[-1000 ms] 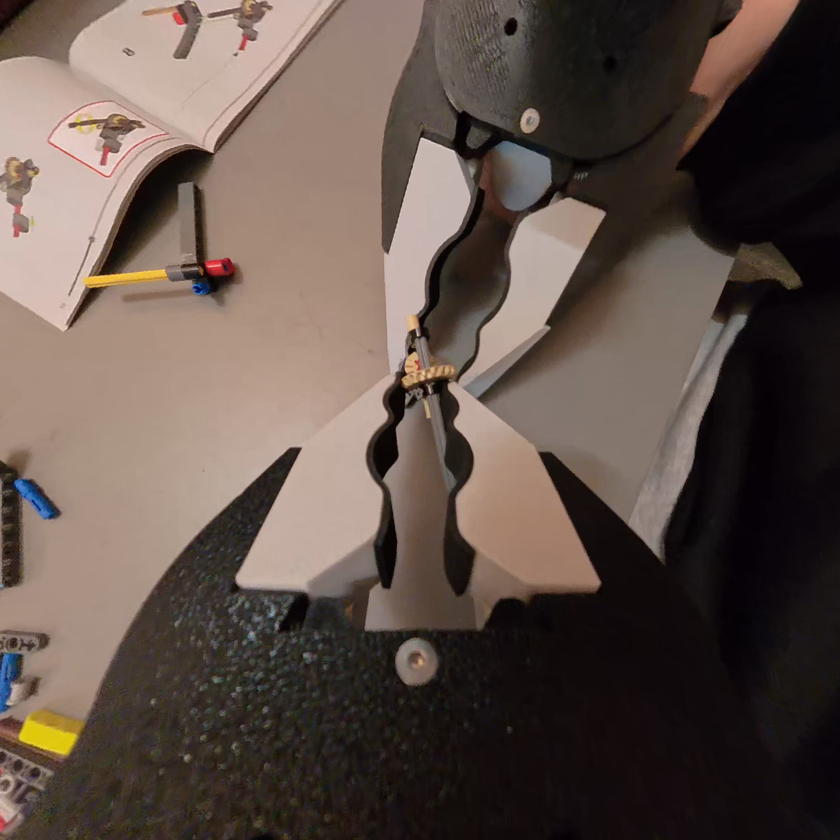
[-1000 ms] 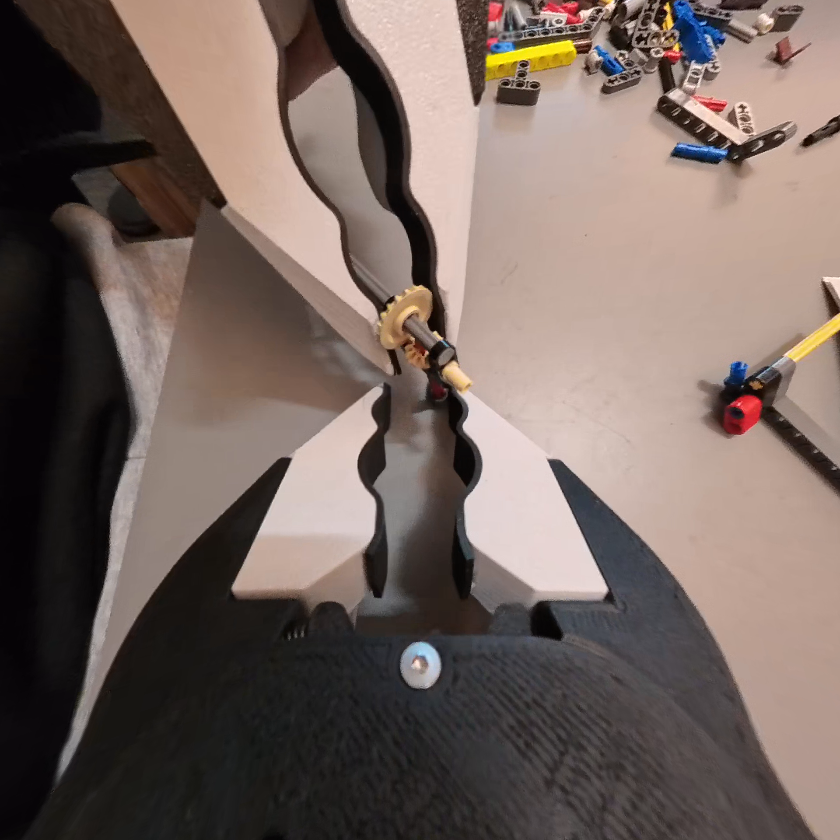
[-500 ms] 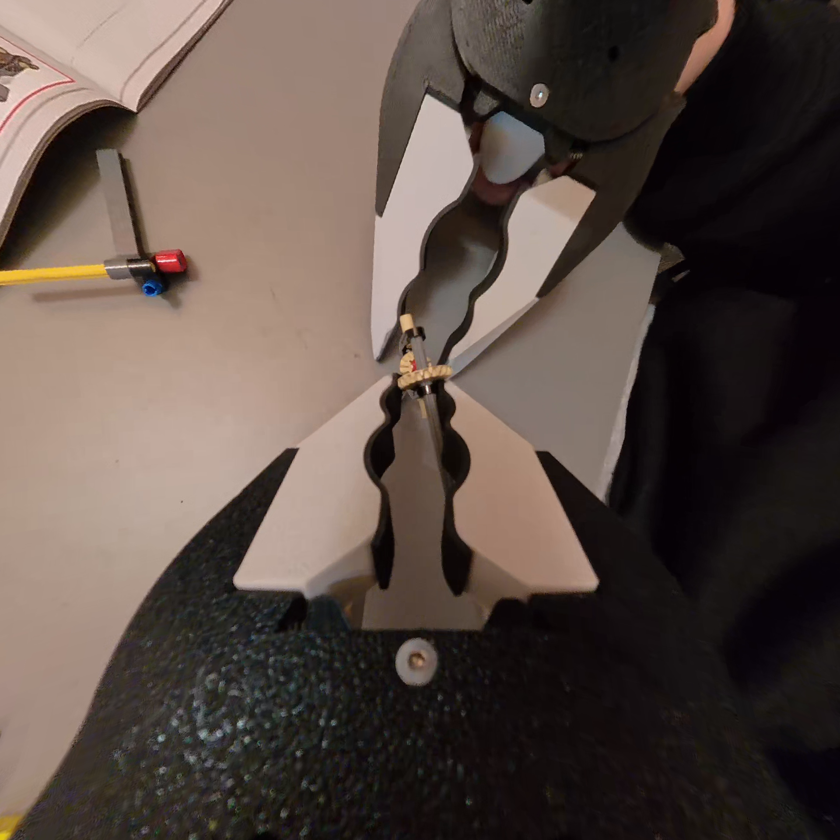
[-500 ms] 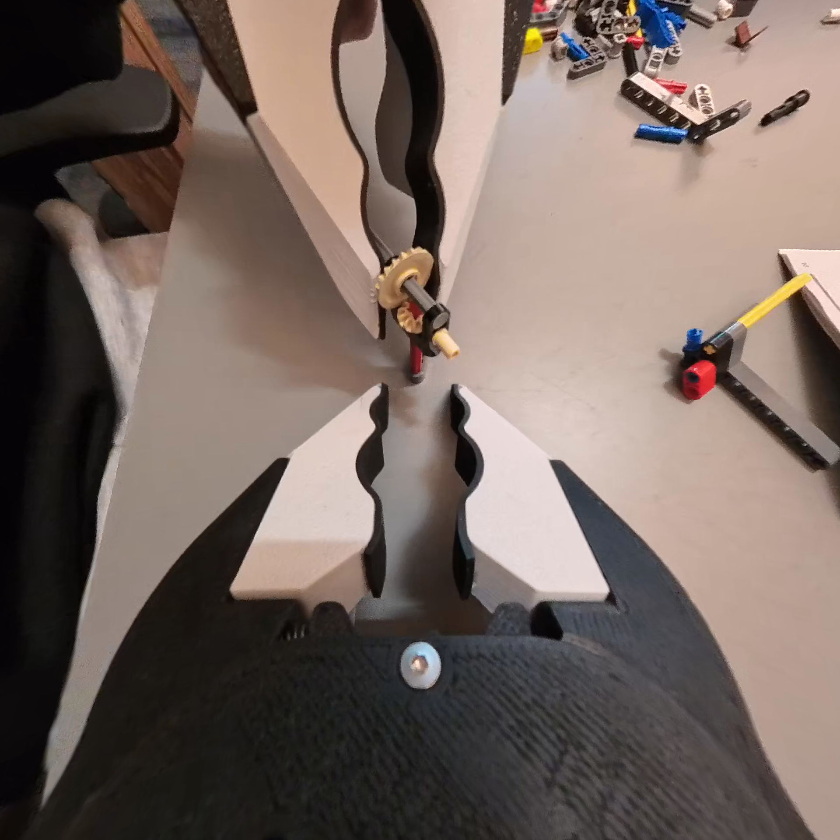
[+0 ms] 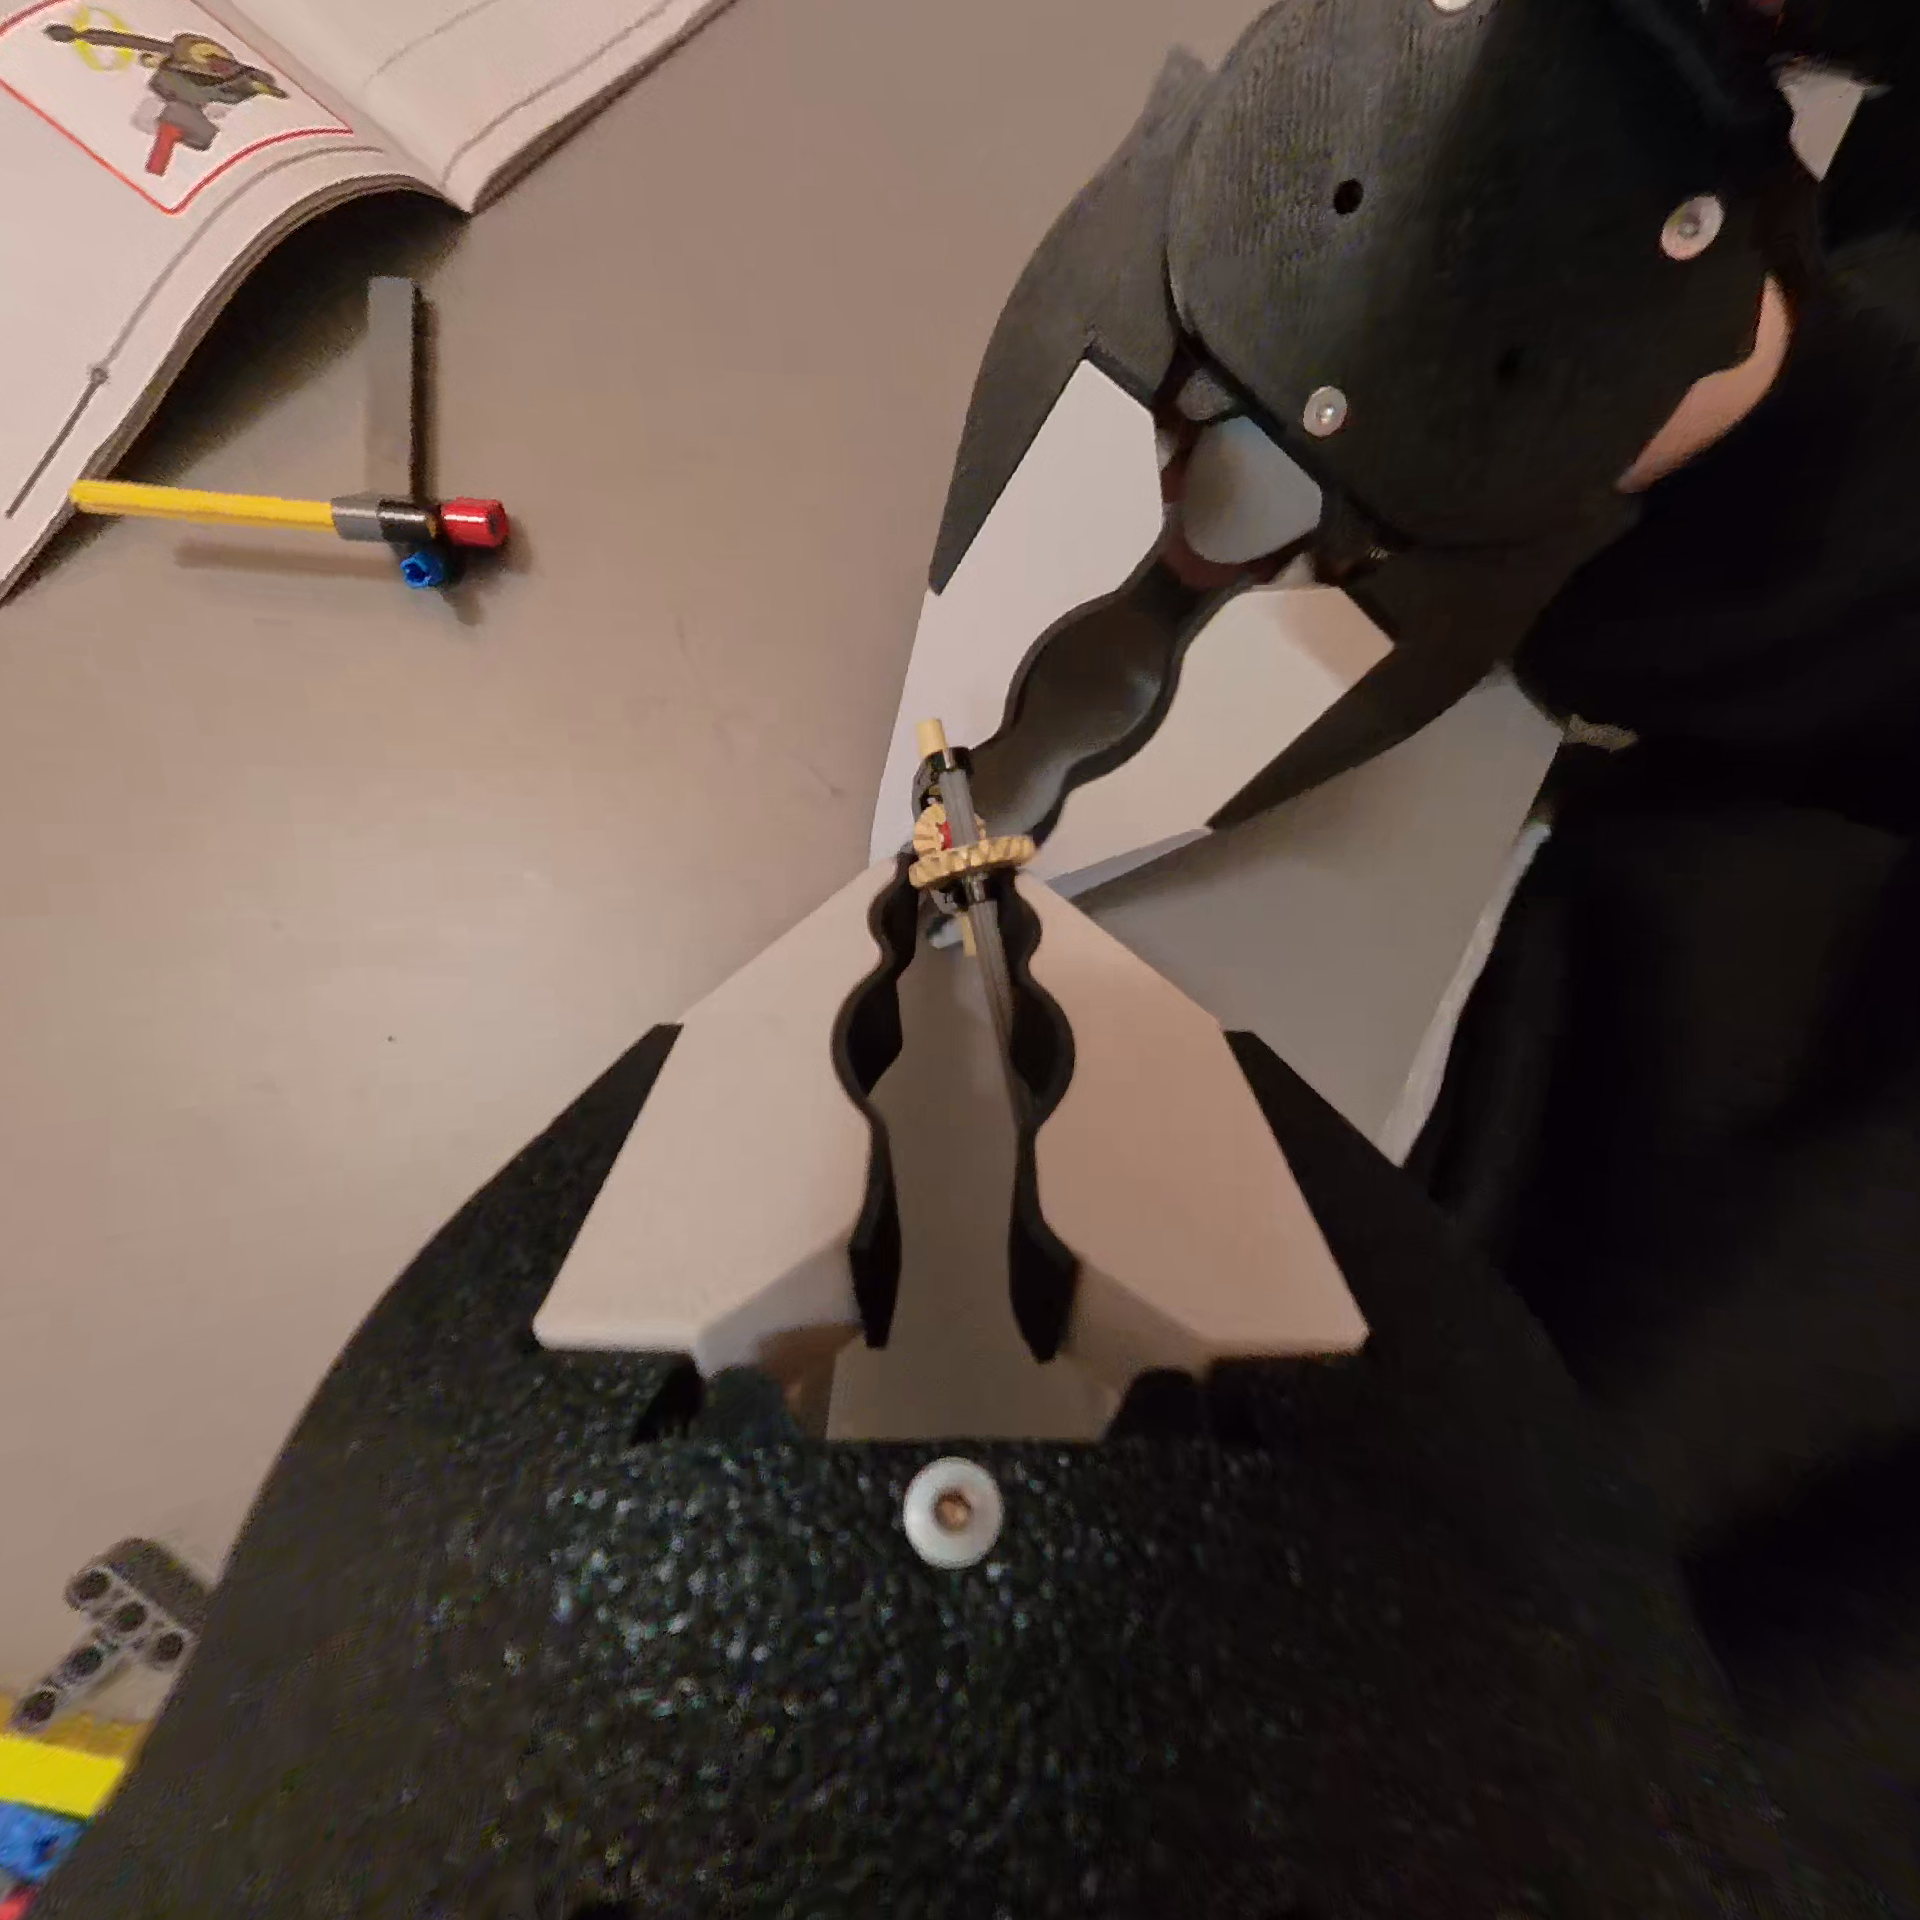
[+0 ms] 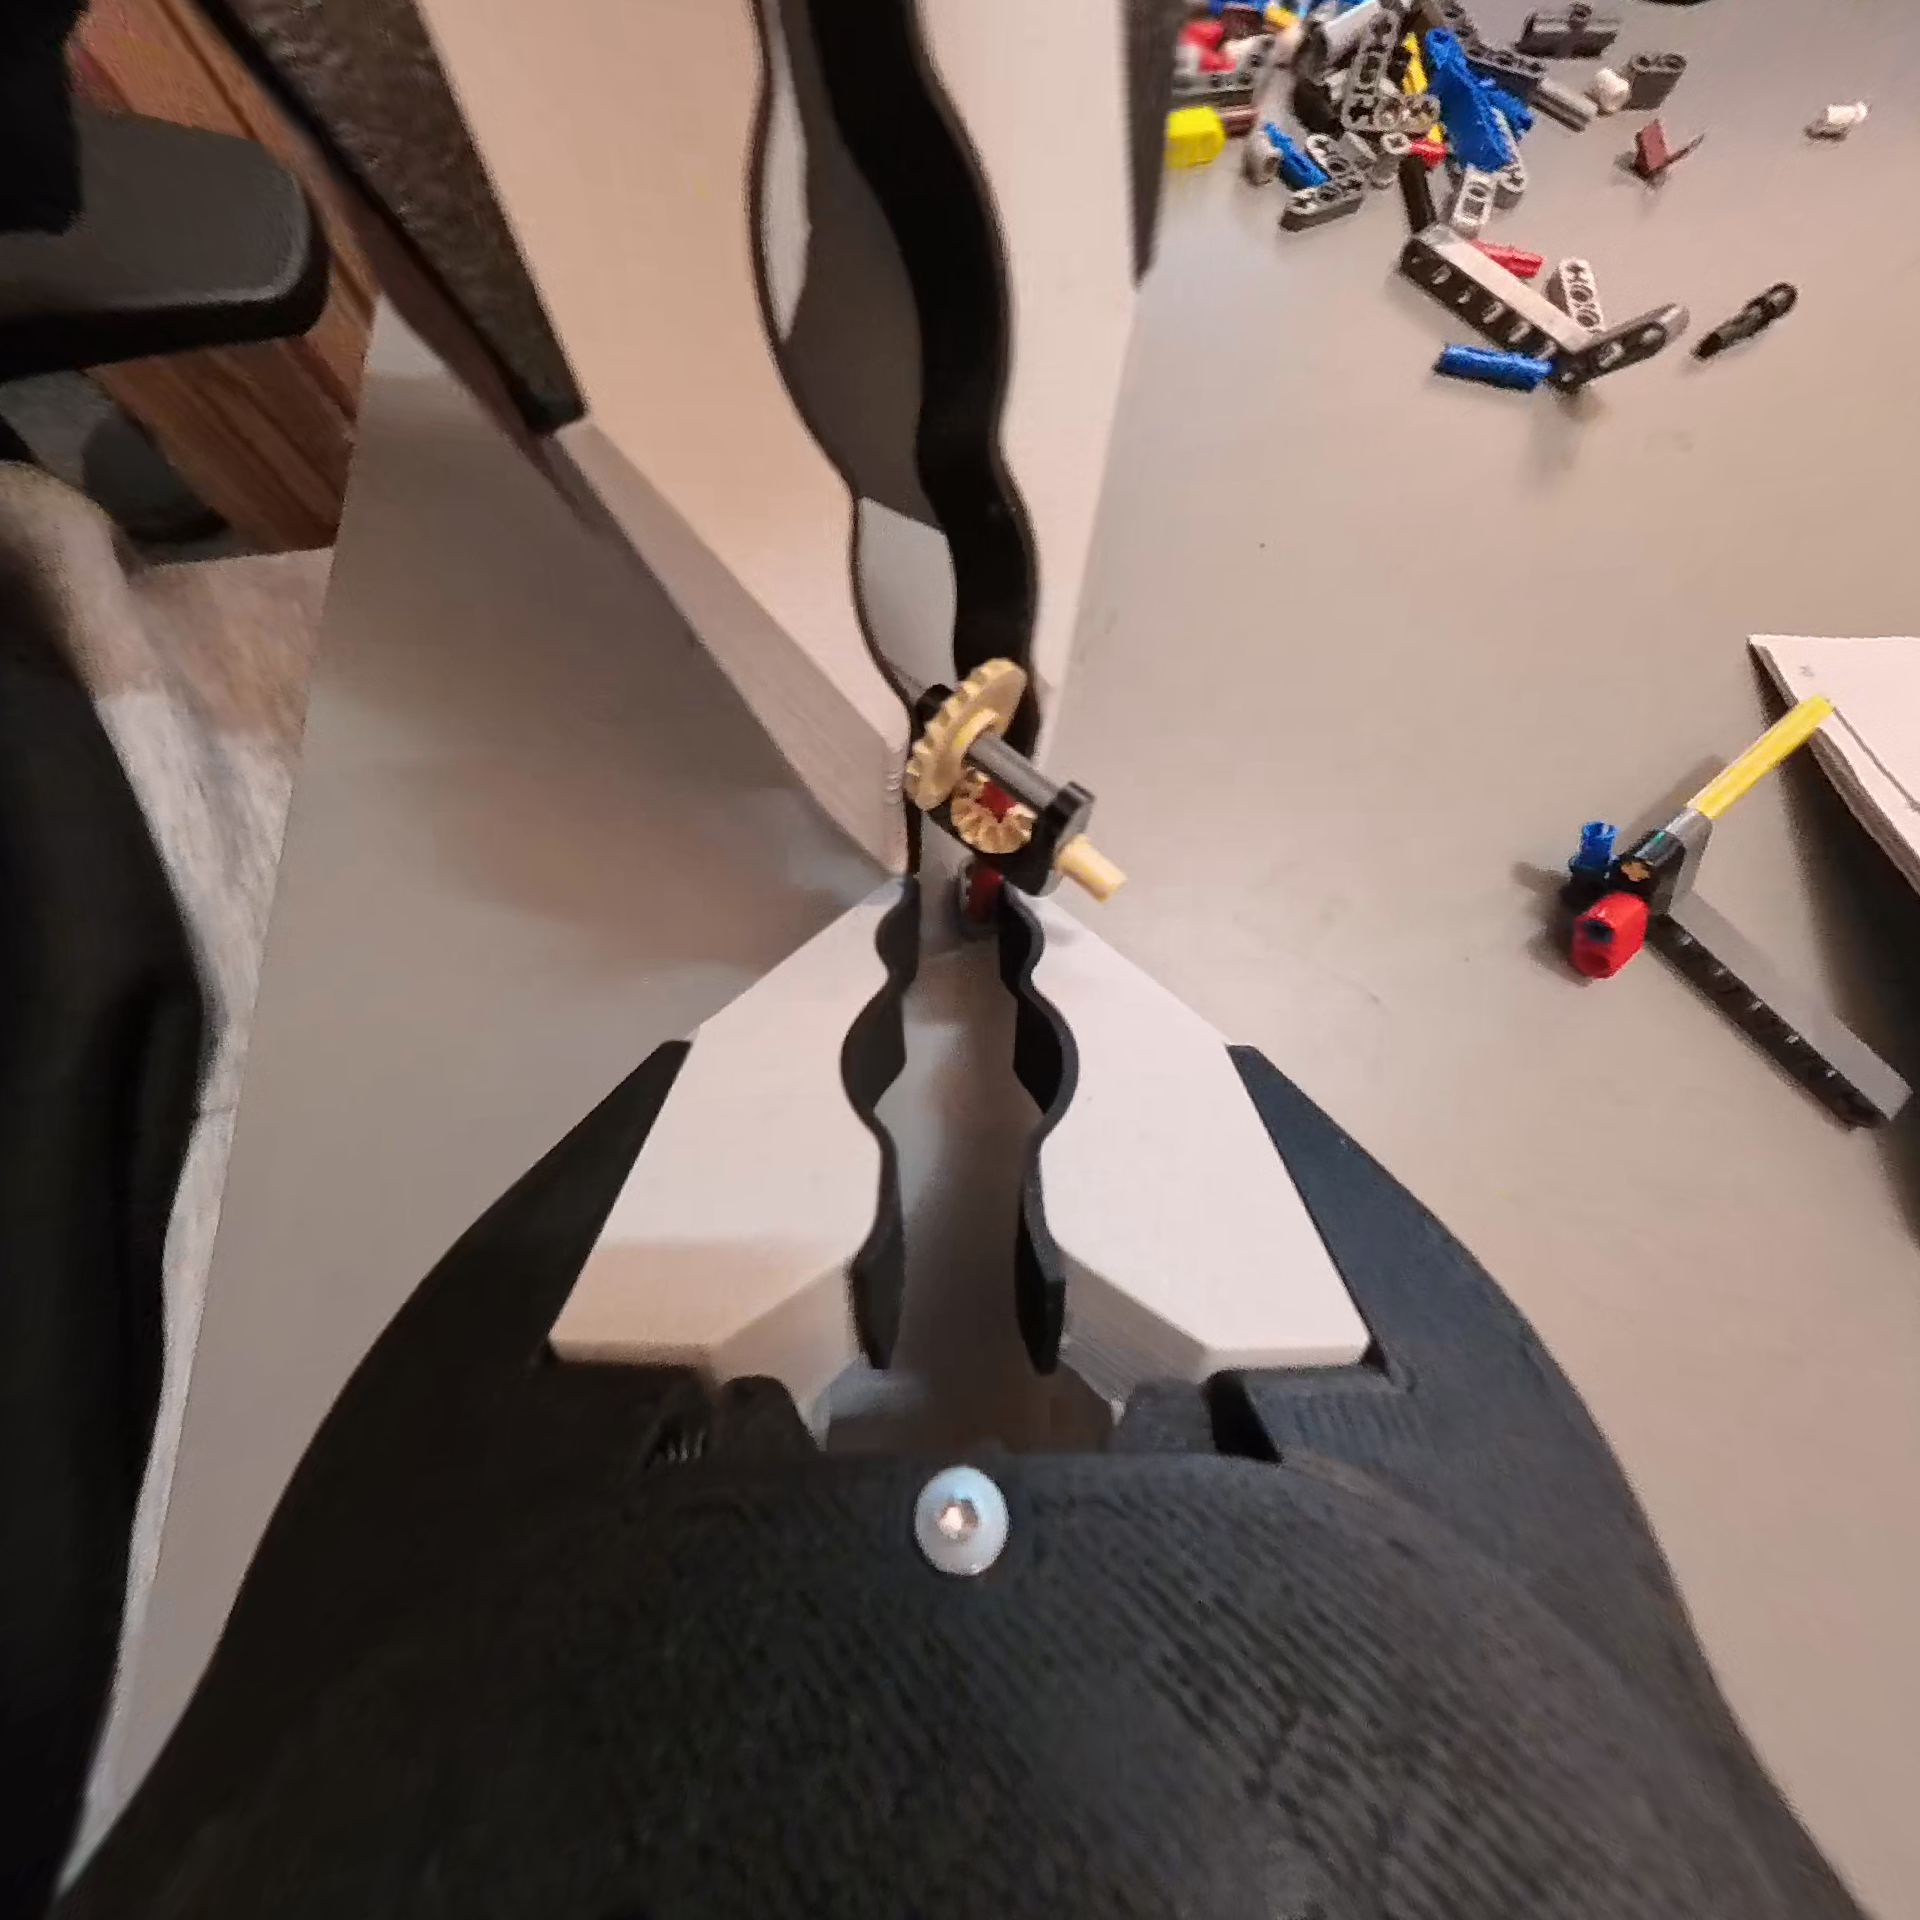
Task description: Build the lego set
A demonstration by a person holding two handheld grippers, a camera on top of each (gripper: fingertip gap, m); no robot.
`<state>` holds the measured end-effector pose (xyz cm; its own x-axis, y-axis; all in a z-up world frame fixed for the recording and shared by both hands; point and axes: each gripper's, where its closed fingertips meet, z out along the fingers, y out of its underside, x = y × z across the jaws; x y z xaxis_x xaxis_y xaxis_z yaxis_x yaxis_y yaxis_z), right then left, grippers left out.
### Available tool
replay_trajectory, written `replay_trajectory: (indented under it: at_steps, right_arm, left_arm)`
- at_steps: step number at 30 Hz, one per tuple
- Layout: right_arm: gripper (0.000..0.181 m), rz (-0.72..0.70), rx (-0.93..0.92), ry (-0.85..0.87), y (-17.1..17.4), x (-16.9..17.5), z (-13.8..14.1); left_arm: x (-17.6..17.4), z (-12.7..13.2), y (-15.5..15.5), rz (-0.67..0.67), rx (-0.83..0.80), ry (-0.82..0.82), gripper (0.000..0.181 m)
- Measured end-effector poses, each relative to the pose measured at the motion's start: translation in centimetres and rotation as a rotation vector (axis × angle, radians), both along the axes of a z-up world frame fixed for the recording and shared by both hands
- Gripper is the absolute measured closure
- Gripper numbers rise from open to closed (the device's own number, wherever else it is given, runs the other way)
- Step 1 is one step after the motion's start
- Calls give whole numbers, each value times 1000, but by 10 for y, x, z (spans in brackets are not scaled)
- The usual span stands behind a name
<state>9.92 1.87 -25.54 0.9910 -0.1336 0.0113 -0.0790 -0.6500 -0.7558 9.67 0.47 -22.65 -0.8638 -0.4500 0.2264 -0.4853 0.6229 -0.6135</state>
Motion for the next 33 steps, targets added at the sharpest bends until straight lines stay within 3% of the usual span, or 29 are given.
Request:
replay_trajectory:
  at_steps: [1, 4, 10, 14, 19, 26, 33]
  right_arm:
    - [168, -20, -2, -7, 1, 3, 0]
    - [173, -37, -5, -23, 1, 4, 0]
    - [173, -256, -19, -68, 0, 8, 0]
    - [172, -335, -34, -112, -1, 9, 0]
    - [172, -312, 3, 18, -5, 7, 0]
    - [173, -305, 5, 25, -10, 5, 0]
    - [153, -209, -5, -33, -13, 9, 1]
  left_arm:
    - [0, 0, 0, 22, -15, -1, 168]
    - [0, 0, 1, 82, -31, -23, 169]
    - [1, 0, 0, 228, -43, -25, 169]
    - [3, 0, 0, 256, -33, -8, 169]
    - [3, -1, -1, 248, -2, -1, 169]
    - [3, -3, 3, 233, 86, 35, 169]
    - [1, -14, 8, 188, 189, -5, 177]
